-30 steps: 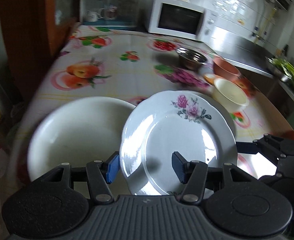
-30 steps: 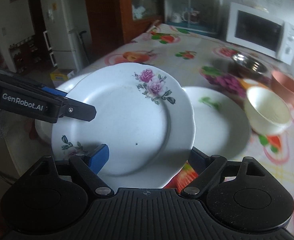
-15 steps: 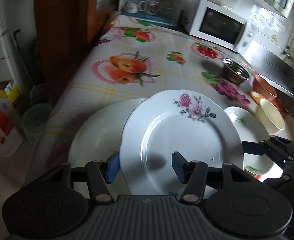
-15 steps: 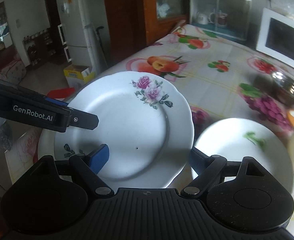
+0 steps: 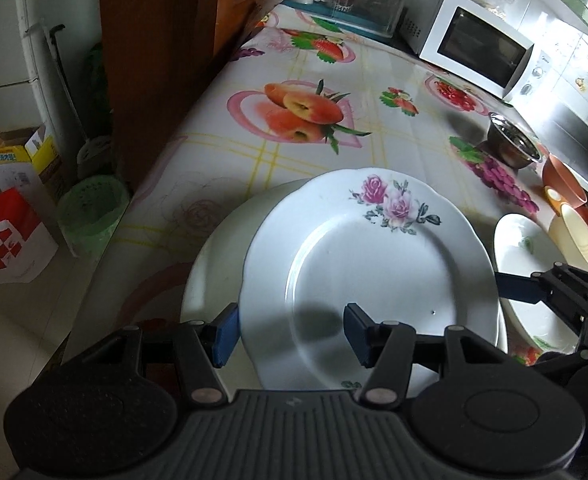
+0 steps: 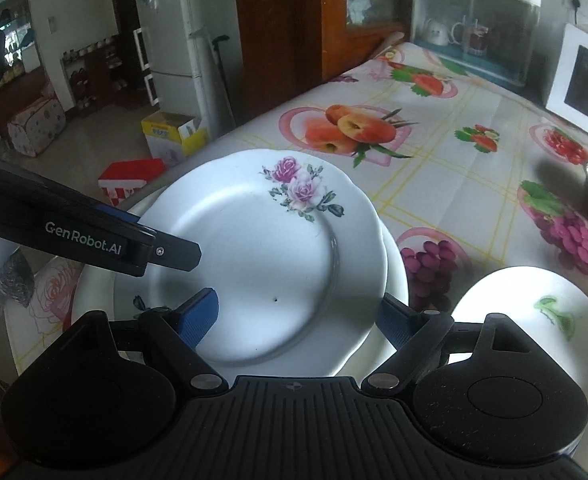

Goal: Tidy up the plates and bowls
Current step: 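Lower the pink-flower plate into the white basin and open both grippers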

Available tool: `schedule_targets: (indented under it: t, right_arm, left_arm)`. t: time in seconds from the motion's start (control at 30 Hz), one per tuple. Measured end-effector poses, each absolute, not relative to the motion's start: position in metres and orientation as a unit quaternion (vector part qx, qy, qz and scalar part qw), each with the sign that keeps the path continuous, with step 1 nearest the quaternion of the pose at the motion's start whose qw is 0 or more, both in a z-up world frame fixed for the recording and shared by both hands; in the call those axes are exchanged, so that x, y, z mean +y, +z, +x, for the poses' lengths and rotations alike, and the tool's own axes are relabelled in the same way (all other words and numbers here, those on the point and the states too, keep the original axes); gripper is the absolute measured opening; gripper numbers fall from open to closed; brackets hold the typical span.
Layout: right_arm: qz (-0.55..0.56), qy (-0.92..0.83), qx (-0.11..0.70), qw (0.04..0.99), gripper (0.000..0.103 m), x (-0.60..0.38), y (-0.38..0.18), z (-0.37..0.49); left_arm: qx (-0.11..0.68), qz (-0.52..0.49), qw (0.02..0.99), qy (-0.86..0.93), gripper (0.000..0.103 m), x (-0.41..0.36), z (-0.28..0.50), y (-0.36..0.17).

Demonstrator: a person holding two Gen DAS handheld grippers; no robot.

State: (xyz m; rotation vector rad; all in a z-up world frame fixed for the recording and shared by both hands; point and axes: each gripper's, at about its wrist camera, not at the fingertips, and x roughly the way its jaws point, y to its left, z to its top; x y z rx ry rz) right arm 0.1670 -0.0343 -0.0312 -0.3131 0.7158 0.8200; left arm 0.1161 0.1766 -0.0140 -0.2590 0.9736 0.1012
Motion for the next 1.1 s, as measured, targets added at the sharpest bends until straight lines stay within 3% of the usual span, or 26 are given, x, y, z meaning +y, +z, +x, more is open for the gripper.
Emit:
schedule_targets:
  t: [0.87, 1.1]
  right_arm:
    - [-0.144, 0.395, 0.354, 0.836, 0.087, -0.032, -0.04, 0.17]
    - [-0.142, 0.398, 0.357, 0.833, 0.088, -0.032, -0.043, 0.168]
  left_arm:
    - [0.483, -0.11, 0.866, 0.06, 0.06, 0.175, 0.119, -0.016]
    - [0.485, -0.105, 0.866, 0.056, 0.069, 0.172, 0.119, -0.014]
